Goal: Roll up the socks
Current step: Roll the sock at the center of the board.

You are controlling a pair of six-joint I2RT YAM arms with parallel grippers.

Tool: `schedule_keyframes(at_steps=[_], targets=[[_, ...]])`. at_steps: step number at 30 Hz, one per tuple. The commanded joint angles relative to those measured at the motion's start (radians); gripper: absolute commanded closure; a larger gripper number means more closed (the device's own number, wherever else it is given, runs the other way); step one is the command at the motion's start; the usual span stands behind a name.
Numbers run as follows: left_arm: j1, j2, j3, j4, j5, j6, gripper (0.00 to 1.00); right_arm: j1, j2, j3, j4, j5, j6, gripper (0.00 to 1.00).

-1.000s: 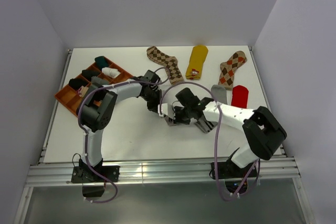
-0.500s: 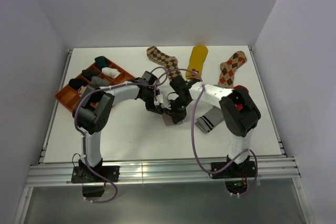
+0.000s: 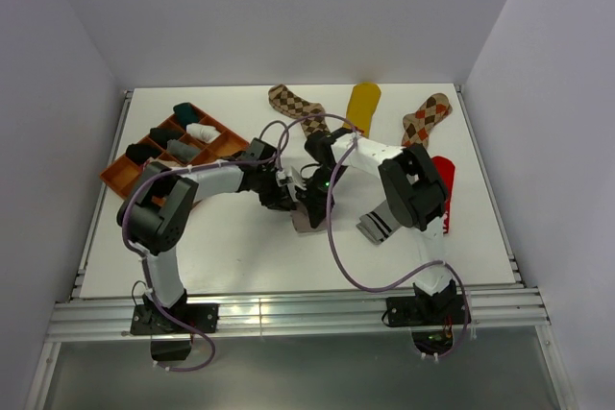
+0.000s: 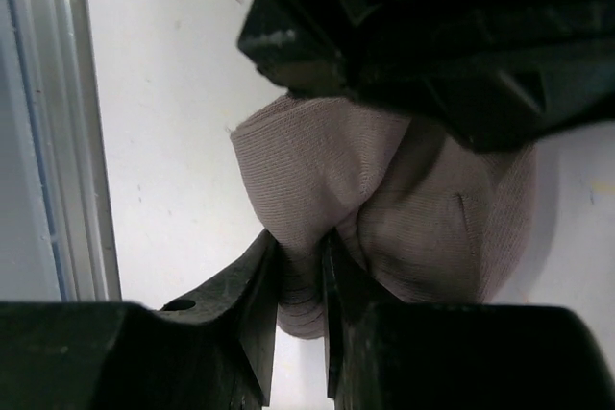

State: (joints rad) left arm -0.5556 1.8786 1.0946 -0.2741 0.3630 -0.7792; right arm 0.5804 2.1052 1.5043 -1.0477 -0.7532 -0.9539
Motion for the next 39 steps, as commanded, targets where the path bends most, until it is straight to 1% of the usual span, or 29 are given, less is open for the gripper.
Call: schedule_keyframes(at_steps=[1,3,5,6,13,16,18,21,22,27,29,32,34,36,38,39], targets=[[0.002,-0.114,-0.047,0.127,-0.048,0.014,0.71,-0.002,0.114,-0.015,-0.117,0.14,0.09,0.86],[0.002,-0.137,-0.07,0.145,-0.071,-0.002,0.66,-0.002,0.124,-0.003,-0.118,0.14,0.092,0.86],[0.002,-0.168,-0.097,0.168,-0.082,-0.018,0.65,-0.004,0.141,0.016,-0.133,0.137,0.096,0.86],[0.002,-0.194,-0.12,0.179,-0.087,-0.023,0.62,-0.002,0.153,0.022,-0.136,0.137,0.099,0.86],[0.002,-0.26,-0.159,0.217,-0.133,-0.016,0.58,-0.005,0.184,0.037,-0.133,0.173,0.141,0.86],[-0.001,-0.272,-0.171,0.223,-0.148,0.004,0.54,-0.005,0.193,0.037,-0.143,0.172,0.139,0.86],[-0.004,-0.291,-0.191,0.263,-0.147,0.012,0.52,-0.005,0.2,0.04,-0.153,0.17,0.145,0.86],[-0.01,-0.344,-0.257,0.346,-0.136,0.008,0.45,-0.005,0.199,0.034,-0.15,0.173,0.147,0.86],[-0.01,-0.364,-0.268,0.363,-0.122,0.005,0.44,-0.005,0.199,0.031,-0.152,0.173,0.147,0.86],[-0.01,-0.4,-0.318,0.456,-0.07,-0.02,0.4,-0.005,0.2,0.03,-0.147,0.179,0.159,0.86],[-0.006,-0.403,-0.331,0.483,-0.042,-0.049,0.4,-0.005,0.2,0.03,-0.144,0.183,0.165,0.86],[-0.004,-0.401,-0.326,0.457,-0.059,-0.045,0.43,-0.005,0.2,0.03,-0.141,0.184,0.173,0.86],[-0.004,-0.42,-0.346,0.447,-0.094,-0.045,0.42,-0.005,0.2,0.028,-0.138,0.186,0.179,0.86],[0.002,-0.447,-0.389,0.461,-0.095,-0.049,0.42,-0.005,0.2,0.027,-0.13,0.189,0.185,0.86],[0.0,-0.473,-0.418,0.463,-0.122,-0.042,0.39,-0.005,0.197,0.024,-0.124,0.19,0.195,0.86],[0.002,-0.493,-0.432,0.446,-0.136,-0.032,0.4,-0.005,0.196,0.022,-0.123,0.192,0.198,0.86]])
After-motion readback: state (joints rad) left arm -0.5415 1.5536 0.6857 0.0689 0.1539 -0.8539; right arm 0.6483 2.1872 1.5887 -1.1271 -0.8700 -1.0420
